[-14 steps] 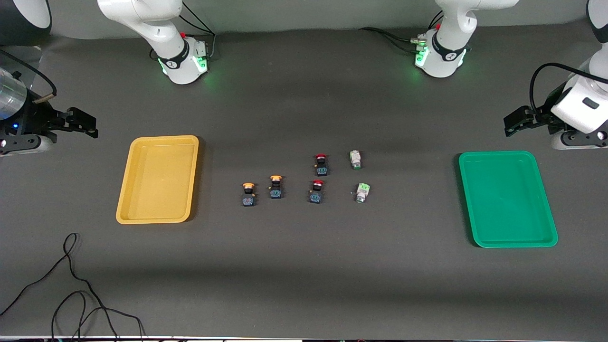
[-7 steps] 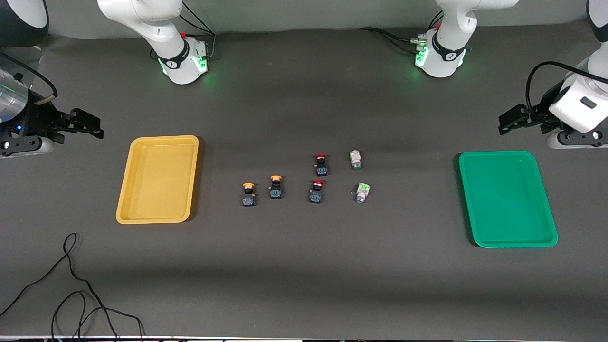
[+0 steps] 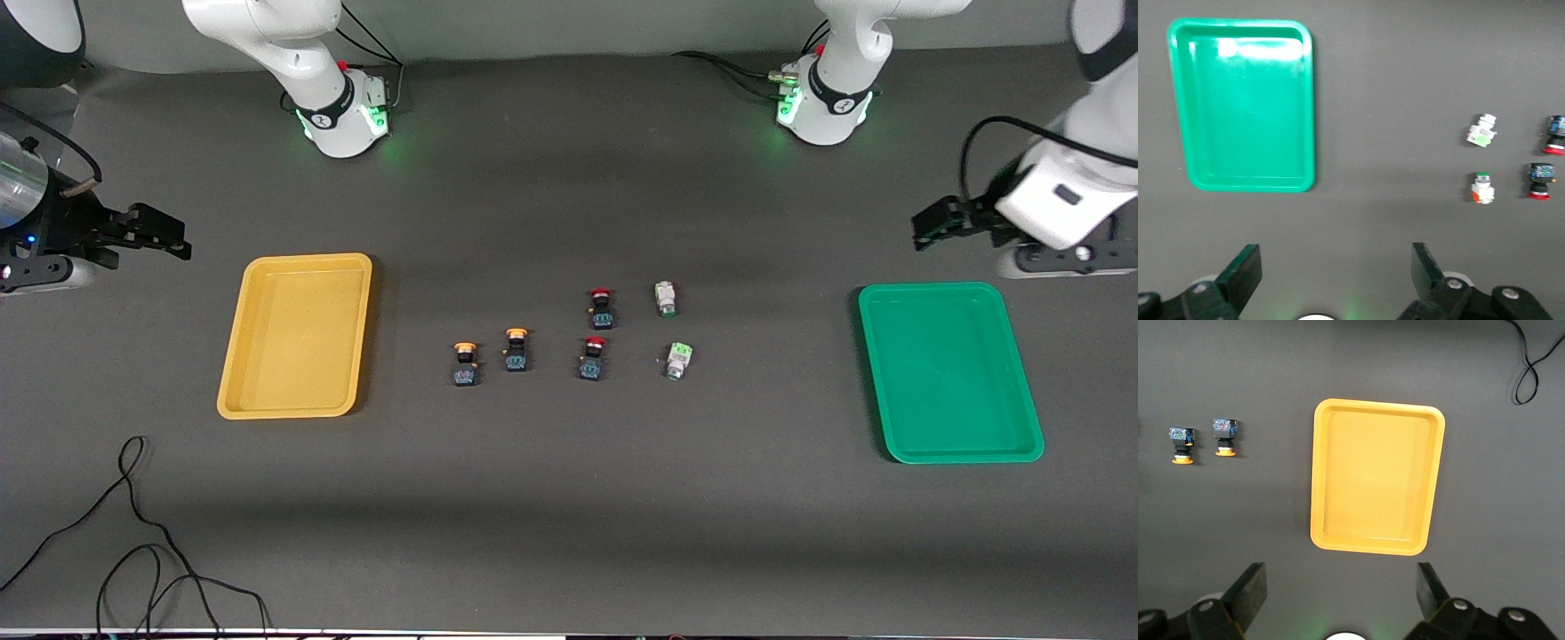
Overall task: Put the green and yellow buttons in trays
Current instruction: 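Reach the left gripper down to a white green-capped button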
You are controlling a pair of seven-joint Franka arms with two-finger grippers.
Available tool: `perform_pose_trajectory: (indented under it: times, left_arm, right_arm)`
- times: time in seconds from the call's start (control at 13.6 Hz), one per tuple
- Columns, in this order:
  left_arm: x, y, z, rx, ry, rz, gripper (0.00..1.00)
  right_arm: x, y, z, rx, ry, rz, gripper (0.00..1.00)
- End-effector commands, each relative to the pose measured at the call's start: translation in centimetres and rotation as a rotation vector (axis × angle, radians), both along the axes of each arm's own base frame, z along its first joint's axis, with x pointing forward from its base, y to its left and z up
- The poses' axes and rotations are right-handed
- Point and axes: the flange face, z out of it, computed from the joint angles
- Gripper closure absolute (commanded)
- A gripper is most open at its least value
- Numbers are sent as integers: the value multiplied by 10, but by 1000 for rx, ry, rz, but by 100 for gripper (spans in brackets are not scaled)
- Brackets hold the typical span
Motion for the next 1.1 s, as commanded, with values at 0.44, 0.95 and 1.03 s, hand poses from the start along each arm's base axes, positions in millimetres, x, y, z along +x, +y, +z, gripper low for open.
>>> perform_pose_trajectory:
  times: [0.44,0.95,1.03]
  left_arm:
    - [-94,-219,-34,-32,-45,186,0]
    - [-122,-258,-66,-2,1,117,0]
    - [-119,-261,-83,-3,1,116,0]
  right_arm:
    - [4,-1,6,17,-7,-21,0]
    - [4,-2,6,16,-7,-23,0]
    - [4,-2,6,17,-7,-24,0]
